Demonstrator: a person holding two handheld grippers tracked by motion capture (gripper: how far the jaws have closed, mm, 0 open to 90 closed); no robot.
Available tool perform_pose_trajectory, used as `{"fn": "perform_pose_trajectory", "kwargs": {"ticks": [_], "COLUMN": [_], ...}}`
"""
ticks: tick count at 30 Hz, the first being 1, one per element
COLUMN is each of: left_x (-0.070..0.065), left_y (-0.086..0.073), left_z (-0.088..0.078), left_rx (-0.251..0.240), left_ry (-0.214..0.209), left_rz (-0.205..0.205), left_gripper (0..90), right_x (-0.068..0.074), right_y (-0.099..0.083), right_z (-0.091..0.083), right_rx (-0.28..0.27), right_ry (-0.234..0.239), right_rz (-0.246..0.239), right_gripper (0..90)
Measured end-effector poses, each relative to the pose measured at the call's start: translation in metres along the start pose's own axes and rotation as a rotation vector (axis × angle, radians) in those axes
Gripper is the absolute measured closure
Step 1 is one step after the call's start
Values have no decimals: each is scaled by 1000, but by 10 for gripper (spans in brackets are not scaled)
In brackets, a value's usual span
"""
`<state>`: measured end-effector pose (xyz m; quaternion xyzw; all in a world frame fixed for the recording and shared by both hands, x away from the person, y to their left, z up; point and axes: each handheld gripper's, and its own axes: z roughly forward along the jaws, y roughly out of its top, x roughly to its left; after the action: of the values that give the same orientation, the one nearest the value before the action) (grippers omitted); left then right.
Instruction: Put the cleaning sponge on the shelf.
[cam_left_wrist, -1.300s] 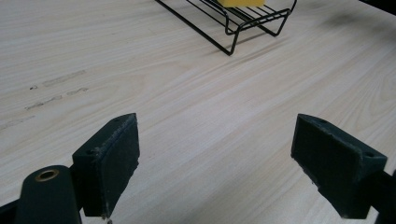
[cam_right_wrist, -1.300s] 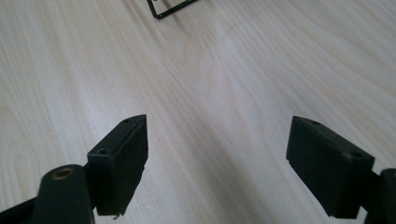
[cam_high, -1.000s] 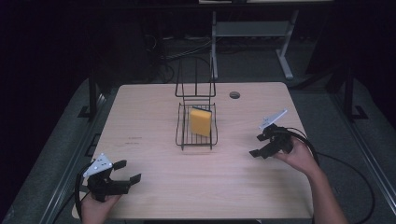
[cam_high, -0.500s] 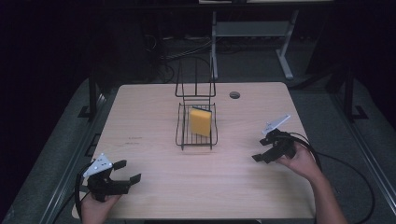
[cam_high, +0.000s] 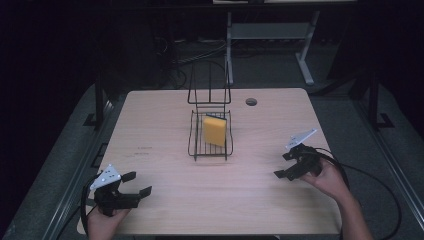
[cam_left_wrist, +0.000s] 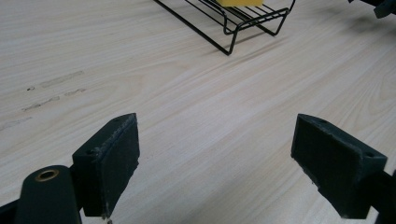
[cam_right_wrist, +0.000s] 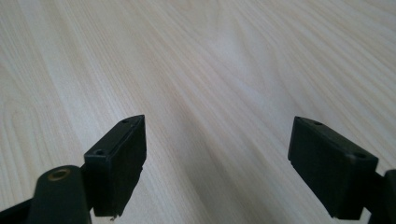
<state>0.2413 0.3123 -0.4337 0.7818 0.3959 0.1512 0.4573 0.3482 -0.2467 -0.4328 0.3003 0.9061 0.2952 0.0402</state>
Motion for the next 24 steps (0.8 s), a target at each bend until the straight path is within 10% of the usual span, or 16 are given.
{"fn": "perform_pose_trajectory", "kwargs": {"ticks": [24], "left_x": [-2], "left_y": [0], "left_z": [2], "left_rx": [6], "left_ry": [-2], "left_rz": [8], "left_gripper": [147], "right_x": [9], "right_y": [-39], "right_z": [-13], "right_rx": [-32], "right_ry": [-24], "right_rz": [33], "right_gripper": [192]}}
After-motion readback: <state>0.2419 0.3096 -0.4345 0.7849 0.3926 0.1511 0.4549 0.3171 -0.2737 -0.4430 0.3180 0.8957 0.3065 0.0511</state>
